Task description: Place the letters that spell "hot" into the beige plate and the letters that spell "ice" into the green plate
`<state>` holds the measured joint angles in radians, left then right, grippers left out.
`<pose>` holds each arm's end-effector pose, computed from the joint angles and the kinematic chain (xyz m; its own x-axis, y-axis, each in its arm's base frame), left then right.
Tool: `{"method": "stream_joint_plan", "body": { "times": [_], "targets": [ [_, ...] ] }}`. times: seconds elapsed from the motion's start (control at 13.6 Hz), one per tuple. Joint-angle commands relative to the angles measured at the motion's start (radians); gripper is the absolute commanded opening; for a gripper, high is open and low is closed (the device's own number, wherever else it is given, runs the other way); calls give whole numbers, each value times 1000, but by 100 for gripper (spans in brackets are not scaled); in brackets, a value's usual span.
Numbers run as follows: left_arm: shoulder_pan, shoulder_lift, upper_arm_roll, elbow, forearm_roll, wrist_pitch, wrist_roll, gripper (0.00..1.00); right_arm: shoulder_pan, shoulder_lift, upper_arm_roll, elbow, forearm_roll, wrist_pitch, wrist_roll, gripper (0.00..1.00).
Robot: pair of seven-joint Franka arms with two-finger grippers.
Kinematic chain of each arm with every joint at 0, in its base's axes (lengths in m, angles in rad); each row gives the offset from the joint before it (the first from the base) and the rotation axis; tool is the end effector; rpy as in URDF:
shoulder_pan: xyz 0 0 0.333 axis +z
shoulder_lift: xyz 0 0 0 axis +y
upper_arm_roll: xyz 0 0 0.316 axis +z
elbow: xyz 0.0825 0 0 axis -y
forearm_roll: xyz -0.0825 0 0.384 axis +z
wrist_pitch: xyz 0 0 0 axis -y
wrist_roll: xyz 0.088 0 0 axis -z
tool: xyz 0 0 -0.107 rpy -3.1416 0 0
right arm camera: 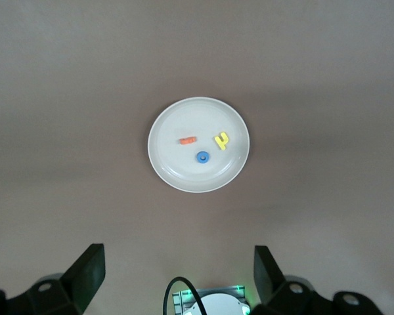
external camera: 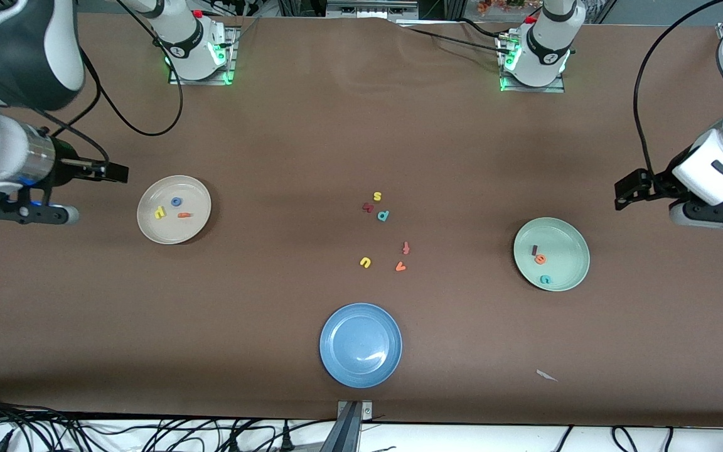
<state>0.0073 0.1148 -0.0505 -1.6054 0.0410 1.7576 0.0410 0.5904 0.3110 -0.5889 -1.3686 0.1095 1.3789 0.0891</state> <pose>0.6017 -0.0209 0.5584 0.9952 -0.0911 0.0360 -0.0898 -0.9953 -0.0363 0.6068 0.0649 0.5465 0.9667 -0.0870 -0.2406 -0.0688 -0.9942 0.0832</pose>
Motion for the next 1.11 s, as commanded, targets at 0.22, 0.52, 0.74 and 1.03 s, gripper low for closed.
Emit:
{"method": "stream_joint_plan", "body": {
  "times": [0.22, 0.52, 0.74, 1.03],
  "targets": [
    [8, -40, -5, -28, 8, -18, 0, 100, -208, -1, 178, 34, -4, 23, -15, 100],
    [10, -38, -5, -28, 2, -18, -9, 100, -536, -76, 561, -45, -118, 101, -5, 100],
    [5, -46, -15, -27, 2, -20, 4, 100, -616, -105, 633, -81, -128, 127, -6, 100],
    [5, -46, -48, -27, 5, -21, -12, 100, -616, -104, 630, -72, -114, 120, 1, 100]
  ]
}}
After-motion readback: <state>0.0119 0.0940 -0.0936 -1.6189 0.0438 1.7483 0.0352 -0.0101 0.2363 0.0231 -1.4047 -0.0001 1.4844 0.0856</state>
